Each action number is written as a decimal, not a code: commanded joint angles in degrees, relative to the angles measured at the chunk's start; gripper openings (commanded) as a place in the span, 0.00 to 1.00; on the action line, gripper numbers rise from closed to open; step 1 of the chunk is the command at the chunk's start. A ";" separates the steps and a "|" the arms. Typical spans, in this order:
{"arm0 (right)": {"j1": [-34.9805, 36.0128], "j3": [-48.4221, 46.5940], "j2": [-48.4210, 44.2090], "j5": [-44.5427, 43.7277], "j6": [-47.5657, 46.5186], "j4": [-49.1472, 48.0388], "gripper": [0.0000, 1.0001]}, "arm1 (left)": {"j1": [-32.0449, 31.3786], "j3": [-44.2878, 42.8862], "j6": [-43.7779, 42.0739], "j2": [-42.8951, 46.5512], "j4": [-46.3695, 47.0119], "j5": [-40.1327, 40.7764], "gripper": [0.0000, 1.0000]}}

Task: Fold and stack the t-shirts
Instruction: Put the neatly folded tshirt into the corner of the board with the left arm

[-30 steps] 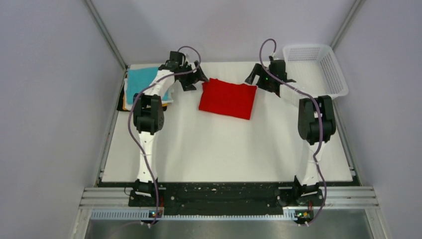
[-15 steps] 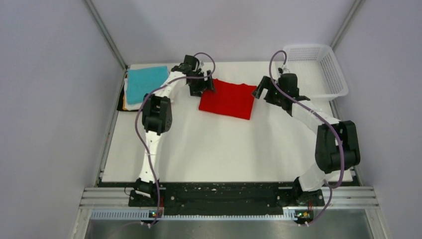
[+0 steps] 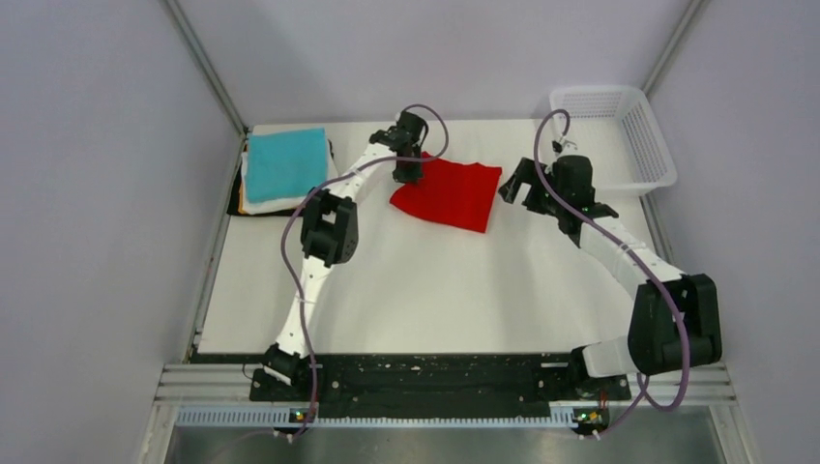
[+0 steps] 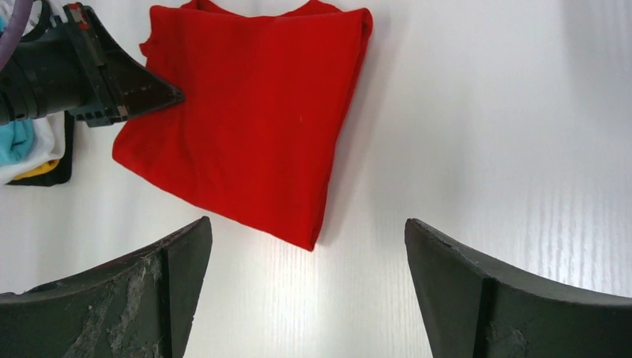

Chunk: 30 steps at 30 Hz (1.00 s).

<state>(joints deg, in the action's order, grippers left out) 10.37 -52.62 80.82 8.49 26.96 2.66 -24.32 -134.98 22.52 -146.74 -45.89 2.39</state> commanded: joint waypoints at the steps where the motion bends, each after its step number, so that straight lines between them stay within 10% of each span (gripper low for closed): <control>1: 0.36 1.62 -5.69 -2.69 -3.01 0.28 0.99 | 0.61 2.31 -3.01 5.06 -3.72 16.02 0.00; 30: 0.42 6.80 -12.54 -11.92 -6.99 1.13 0.99 | 9.75 8.73 -30.15 33.16 5.60 25.82 0.00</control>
<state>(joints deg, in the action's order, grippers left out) 10.37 -45.74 68.16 -1.98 20.97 4.38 -15.86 -122.39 -5.80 -119.20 -42.06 27.88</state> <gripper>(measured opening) 0.986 0.057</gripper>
